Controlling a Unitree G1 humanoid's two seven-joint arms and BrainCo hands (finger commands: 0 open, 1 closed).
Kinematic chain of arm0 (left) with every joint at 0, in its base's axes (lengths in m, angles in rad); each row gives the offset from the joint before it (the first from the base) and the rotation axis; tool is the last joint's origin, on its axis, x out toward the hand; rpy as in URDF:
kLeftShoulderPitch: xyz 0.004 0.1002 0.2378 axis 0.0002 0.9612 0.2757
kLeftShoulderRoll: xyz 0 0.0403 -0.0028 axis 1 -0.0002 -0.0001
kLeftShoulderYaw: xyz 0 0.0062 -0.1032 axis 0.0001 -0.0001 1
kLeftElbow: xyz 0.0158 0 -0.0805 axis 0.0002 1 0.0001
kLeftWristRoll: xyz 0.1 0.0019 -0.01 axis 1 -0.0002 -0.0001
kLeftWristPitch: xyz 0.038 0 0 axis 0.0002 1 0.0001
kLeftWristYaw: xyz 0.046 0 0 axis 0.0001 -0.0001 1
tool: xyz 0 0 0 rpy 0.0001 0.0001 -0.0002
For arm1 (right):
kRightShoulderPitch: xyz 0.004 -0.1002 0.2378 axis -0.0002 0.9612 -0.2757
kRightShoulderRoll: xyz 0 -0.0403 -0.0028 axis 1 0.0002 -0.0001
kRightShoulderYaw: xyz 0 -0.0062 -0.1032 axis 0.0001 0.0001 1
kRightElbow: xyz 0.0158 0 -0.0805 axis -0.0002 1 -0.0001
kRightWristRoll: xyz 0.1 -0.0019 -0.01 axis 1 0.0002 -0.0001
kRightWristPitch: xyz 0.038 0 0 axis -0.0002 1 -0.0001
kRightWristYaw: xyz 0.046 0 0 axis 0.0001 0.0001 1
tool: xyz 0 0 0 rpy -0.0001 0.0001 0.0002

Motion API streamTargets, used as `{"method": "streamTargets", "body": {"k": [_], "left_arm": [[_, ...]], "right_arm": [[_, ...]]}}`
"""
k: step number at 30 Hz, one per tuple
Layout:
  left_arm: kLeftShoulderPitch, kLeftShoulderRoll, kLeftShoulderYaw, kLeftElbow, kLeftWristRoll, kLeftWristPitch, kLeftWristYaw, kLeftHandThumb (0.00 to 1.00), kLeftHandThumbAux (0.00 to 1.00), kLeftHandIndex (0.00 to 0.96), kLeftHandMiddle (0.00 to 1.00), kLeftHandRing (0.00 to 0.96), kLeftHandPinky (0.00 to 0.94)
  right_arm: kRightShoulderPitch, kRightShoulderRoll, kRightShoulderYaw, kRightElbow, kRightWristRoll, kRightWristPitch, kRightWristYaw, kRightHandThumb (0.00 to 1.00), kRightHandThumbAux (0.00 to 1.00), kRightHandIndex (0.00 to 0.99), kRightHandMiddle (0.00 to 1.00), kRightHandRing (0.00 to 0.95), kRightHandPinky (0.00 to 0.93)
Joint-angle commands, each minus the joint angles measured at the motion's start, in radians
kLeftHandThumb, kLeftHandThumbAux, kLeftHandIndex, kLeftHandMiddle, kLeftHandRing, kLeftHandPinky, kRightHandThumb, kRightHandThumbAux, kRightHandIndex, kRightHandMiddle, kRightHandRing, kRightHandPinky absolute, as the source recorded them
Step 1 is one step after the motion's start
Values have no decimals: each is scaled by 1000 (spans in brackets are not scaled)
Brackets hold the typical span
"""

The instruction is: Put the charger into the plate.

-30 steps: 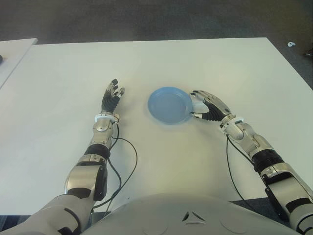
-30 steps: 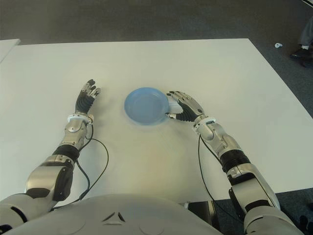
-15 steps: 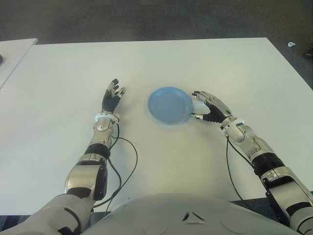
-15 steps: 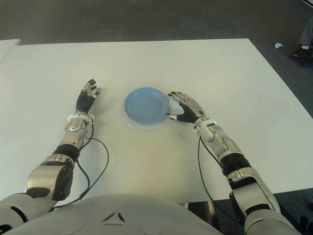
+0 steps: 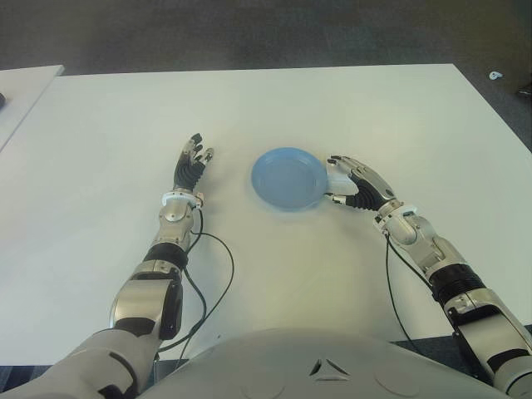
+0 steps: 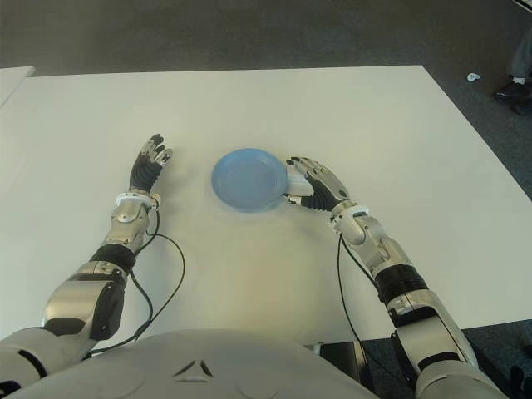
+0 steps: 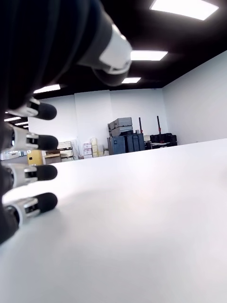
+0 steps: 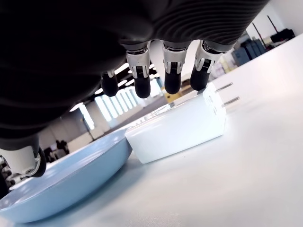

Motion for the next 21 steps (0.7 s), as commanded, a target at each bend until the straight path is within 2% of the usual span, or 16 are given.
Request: {"method": "streamTargets", "body": {"k": [1,7,10,12,15,18,20,21], "left_arm": [[14,-19,-17,26,15,56,-18,0,515,0,48,22,7],[16,-20,-18,21,12,62,-24,0,512,0,41,13,0],[16,-20,-18,19,11,65,-26,0,512,0,39,10,0],[15,-20,-18,20,11,68,-27,0,512,0,39,10,0],[13,-20,-18,20,10,71,-28,0,512,0,40,11,0],[12,-20,-17,22,10,74,-28,0,511,0,37,9,0],[12,-20,-17,22,10,74,-27,0,511,0,36,8,0],[13,-20,-17,22,10,73,-26,0,511,0,37,8,0]], "right_arm": [[66,16,22,18,-6,46,66,0,441,0,0,34,16],[83,14,19,-8,-14,55,61,0,434,0,0,39,79],[92,12,19,-21,-21,56,54,0,424,0,0,89,204],[101,9,19,-36,-26,55,52,0,413,0,0,187,340],[113,6,19,-59,-31,54,51,0,395,0,0,293,452],[139,0,19,-102,-25,46,62,0,376,0,0,315,444],[160,-3,17,-132,-15,42,74,0,365,0,0,276,388],[182,-8,15,-158,-8,39,81,0,360,0,0,229,312]]}}
